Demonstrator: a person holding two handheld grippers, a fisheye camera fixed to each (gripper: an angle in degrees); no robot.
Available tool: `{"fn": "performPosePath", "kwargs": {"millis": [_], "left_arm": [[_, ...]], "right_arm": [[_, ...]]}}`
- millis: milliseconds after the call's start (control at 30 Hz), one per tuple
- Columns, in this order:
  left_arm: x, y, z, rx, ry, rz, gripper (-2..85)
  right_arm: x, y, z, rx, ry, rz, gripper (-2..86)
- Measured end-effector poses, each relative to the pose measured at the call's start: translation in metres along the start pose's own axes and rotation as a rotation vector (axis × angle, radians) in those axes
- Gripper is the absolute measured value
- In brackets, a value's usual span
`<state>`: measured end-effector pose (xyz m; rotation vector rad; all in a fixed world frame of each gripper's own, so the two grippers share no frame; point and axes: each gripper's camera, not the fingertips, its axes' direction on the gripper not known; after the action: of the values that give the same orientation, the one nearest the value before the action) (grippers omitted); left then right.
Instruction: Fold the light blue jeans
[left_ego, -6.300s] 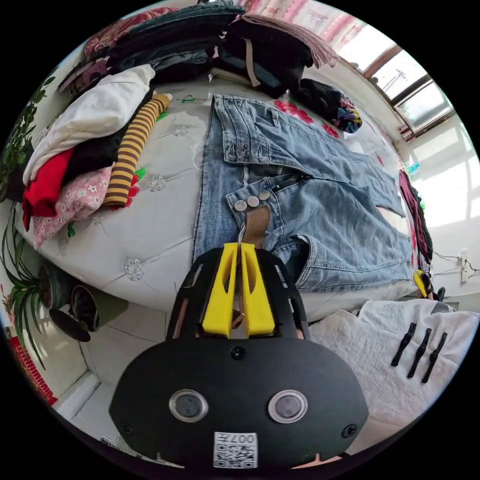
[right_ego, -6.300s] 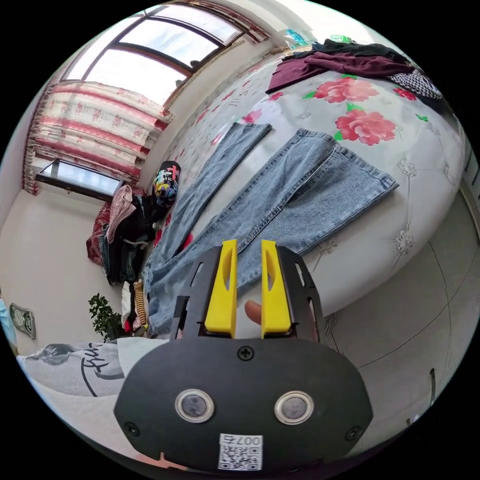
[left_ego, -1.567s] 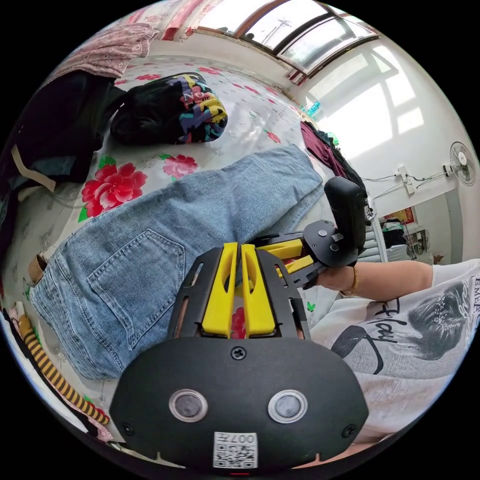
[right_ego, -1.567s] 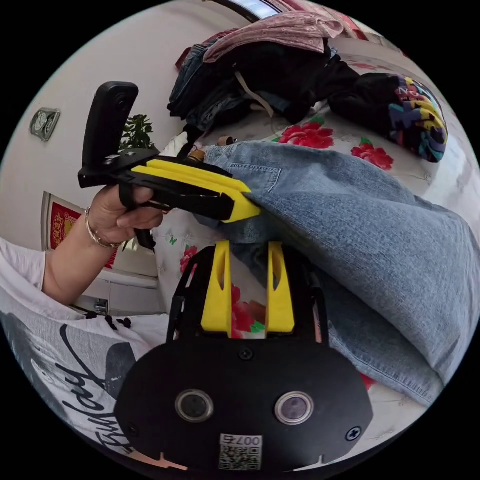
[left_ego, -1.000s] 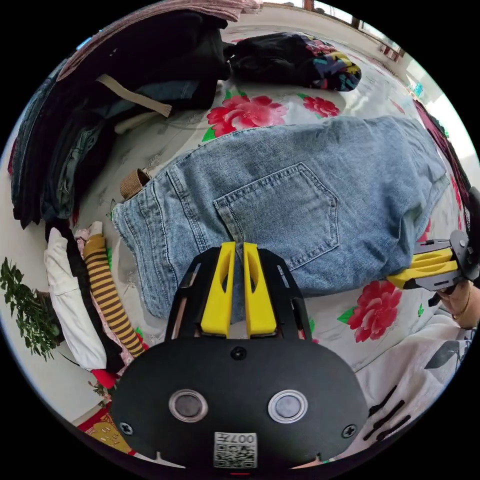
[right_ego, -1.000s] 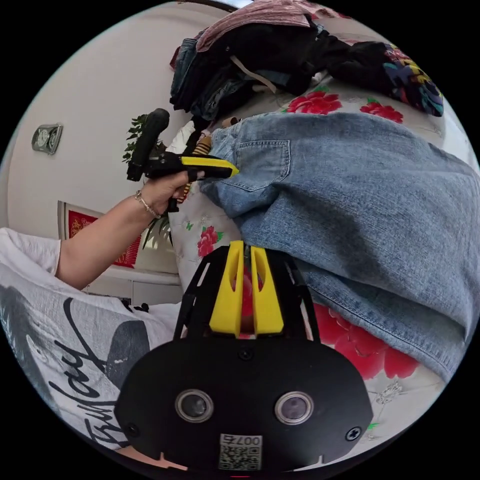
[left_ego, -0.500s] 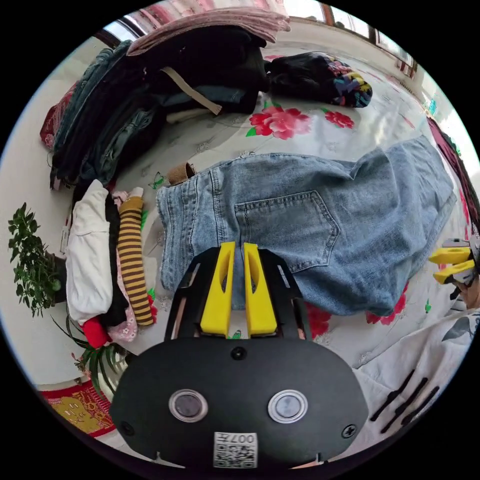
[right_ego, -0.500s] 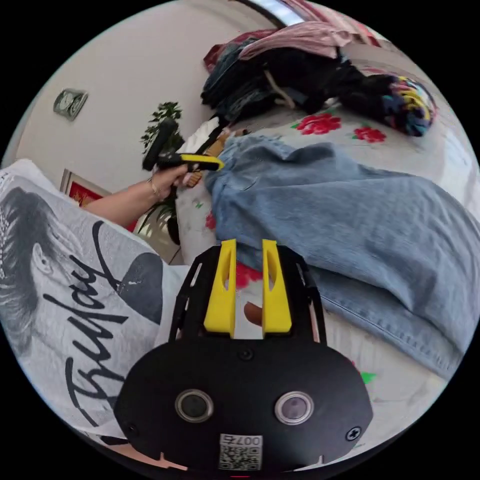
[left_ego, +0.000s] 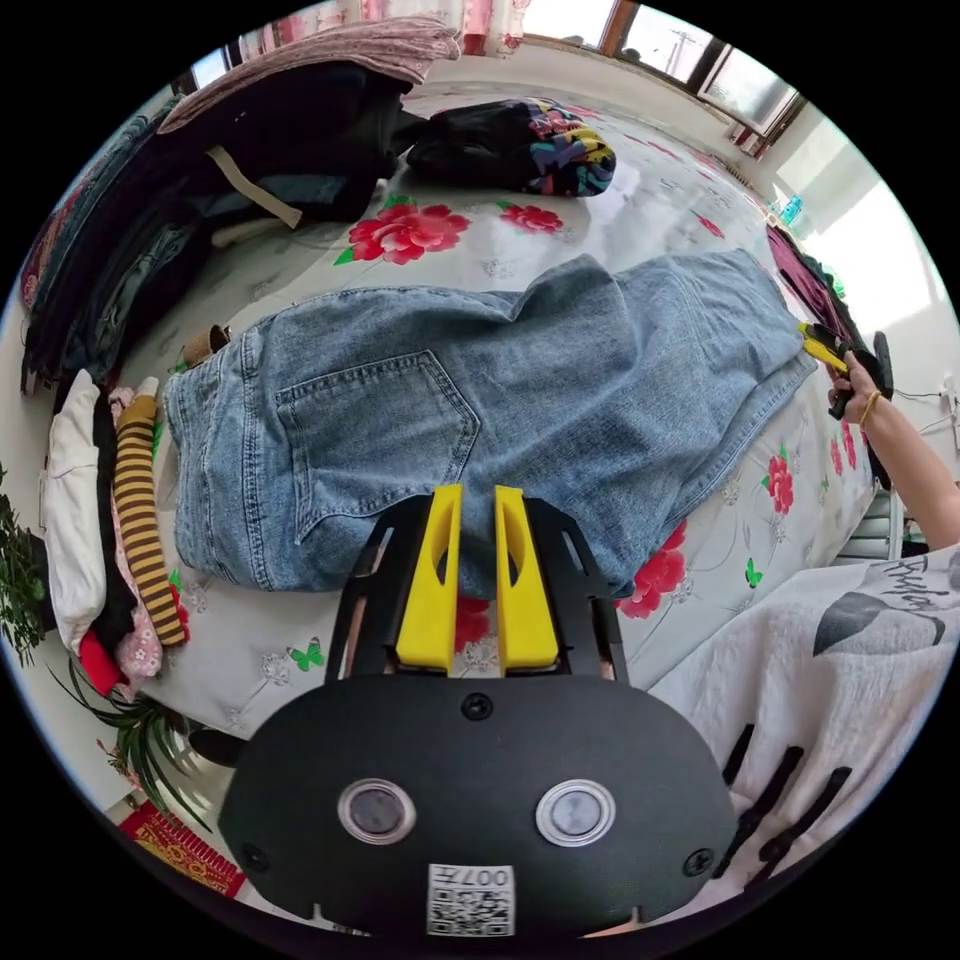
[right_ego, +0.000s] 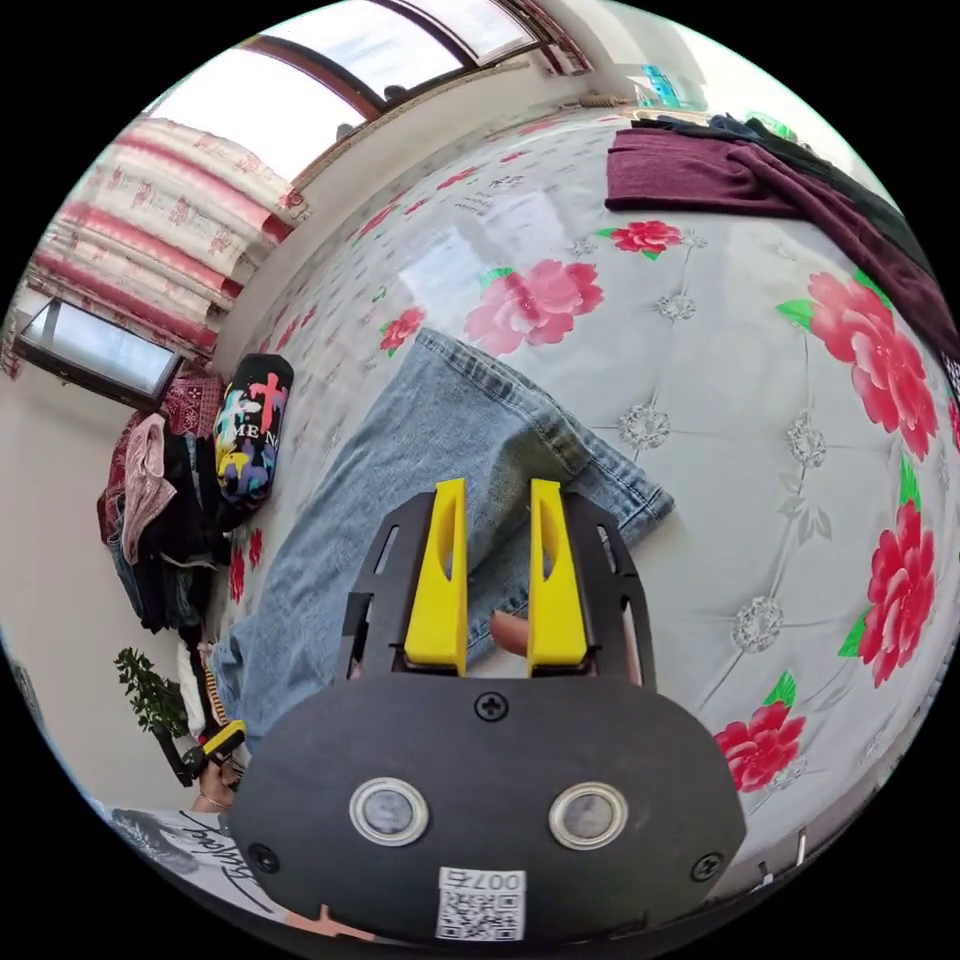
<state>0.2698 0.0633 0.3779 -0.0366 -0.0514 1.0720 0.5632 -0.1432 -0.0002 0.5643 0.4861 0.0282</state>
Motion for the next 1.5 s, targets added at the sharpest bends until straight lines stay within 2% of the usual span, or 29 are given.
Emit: {"fn": "performPosePath", "kwargs": {"millis": [33, 167, 233, 300, 367, 433, 533, 667, 733, 800, 867, 900, 1067, 1233, 1333, 1500], "left_arm": [[-0.003, 0.0, 0.009, -0.03, -0.003, 0.004, 6.1], [-0.005, 0.001, 0.022, -0.072, 0.007, 0.0, 6.1], [0.001, 0.003, 0.02, -0.05, 0.041, 0.035, 6.1], [0.009, 0.006, 0.026, -0.066, 0.08, 0.103, 6.2], [0.015, 0.013, 0.026, -0.031, 0.097, 0.198, 6.2], [0.011, 0.018, 0.025, -0.027, 0.103, 0.222, 6.2], [-0.002, 0.023, 0.018, -0.055, 0.13, 0.218, 7.3], [-0.003, 0.052, -0.026, 0.059, 0.121, 0.276, 9.1], [0.003, 0.07, -0.039, 0.1, 0.119, 0.327, 9.6], [0.008, 0.088, -0.042, 0.132, 0.138, 0.362, 9.7], [0.017, 0.109, -0.03, 0.085, 0.19, 0.398, 10.5], [0.02, 0.113, -0.026, 0.068, 0.189, 0.404, 10.8], [0.041, 0.139, -0.001, 0.021, 0.019, 0.488, 7.1], [0.033, 0.151, -0.025, 0.026, 0.119, 0.622, 3.6], [0.02, 0.156, -0.018, -0.013, 0.177, 0.604, 5.4], [0.001, 0.167, -0.04, 0.017, 0.19, 0.503, 8.3]], "right_arm": [[0.008, -0.002, 0.003, -0.034, 0.039, 0.003, 2.4], [0.03, 0.027, -0.028, -0.032, 0.192, -0.216, 0.2], [0.054, 0.05, -0.052, -0.02, 0.277, -0.198, 0.0], [0.09, 0.072, -0.081, 0.006, 0.294, -0.087, -0.2], [0.142, 0.099, -0.119, 0.065, 0.188, 0.132, -0.2], [0.169, 0.114, -0.141, 0.087, 0.069, 0.234, -0.2], [0.166, 0.121, -0.179, 0.176, 0.001, 0.182, -0.3], [0.141, 0.121, -0.229, 0.316, -0.068, 0.055, -0.3], [0.143, 0.127, -0.231, 0.34, -0.075, 0.094, -0.3], [0.156, 0.135, -0.215, 0.298, -0.04, 0.179, -0.3], [0.178, 0.143, -0.181, 0.108, 0.038, 0.28, -0.3], [0.18, 0.145, -0.176, 0.077, 0.043, 0.292, -0.3], [0.149, 0.144, -0.227, 0.25, -0.073, 0.161, -0.2], [0.129, 0.147, -0.231, 0.241, 0.12, 0.074, 0.1], [0.146, 0.148, -0.175, -0.045, 0.281, 0.198, 1.0], [0.101, 0.172, -0.171, 0.085, 0.405, 0.175, 3.0]]}}
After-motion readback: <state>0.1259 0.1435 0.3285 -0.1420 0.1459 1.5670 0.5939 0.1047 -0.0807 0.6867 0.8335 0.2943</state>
